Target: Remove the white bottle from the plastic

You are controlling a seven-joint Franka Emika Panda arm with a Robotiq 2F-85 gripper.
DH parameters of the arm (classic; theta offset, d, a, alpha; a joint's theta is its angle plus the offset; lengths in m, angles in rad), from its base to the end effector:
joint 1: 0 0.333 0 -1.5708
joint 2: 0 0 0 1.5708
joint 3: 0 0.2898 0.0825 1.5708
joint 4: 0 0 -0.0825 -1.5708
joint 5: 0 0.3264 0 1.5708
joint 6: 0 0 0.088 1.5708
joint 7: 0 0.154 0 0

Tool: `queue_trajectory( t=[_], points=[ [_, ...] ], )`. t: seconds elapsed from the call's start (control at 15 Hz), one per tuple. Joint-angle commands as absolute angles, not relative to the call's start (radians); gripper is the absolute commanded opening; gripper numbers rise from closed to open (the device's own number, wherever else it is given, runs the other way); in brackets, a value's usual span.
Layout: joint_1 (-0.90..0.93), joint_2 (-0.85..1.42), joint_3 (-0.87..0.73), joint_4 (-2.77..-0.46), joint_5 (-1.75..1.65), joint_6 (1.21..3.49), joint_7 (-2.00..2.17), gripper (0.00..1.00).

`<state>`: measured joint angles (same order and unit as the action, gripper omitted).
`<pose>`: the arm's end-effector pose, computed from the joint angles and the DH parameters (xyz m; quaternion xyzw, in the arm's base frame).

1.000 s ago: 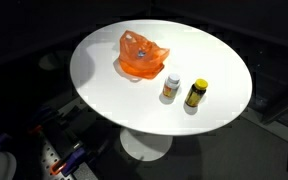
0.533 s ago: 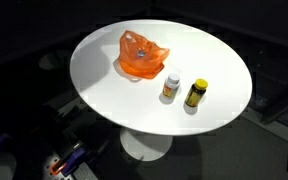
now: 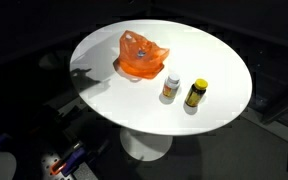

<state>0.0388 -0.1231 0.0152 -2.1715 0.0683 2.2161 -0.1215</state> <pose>0.4857 0.0311 0.4170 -0.9937 -0.0692 -0.0846 0.0251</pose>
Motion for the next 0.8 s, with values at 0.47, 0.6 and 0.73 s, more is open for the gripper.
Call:
queue_trajectory(
  t=[0.47,0.6,0.73],
  points=[
    [0.036,-0.094,0.017,-2.183,0.095,2.266,-0.087,1.00],
    [0.033,-0.071,0.012,-2.178,0.104,2.269,-0.098,1.00],
    [0.029,-0.043,0.010,-2.173,0.101,2.286,-0.093,1.00]
  ],
)
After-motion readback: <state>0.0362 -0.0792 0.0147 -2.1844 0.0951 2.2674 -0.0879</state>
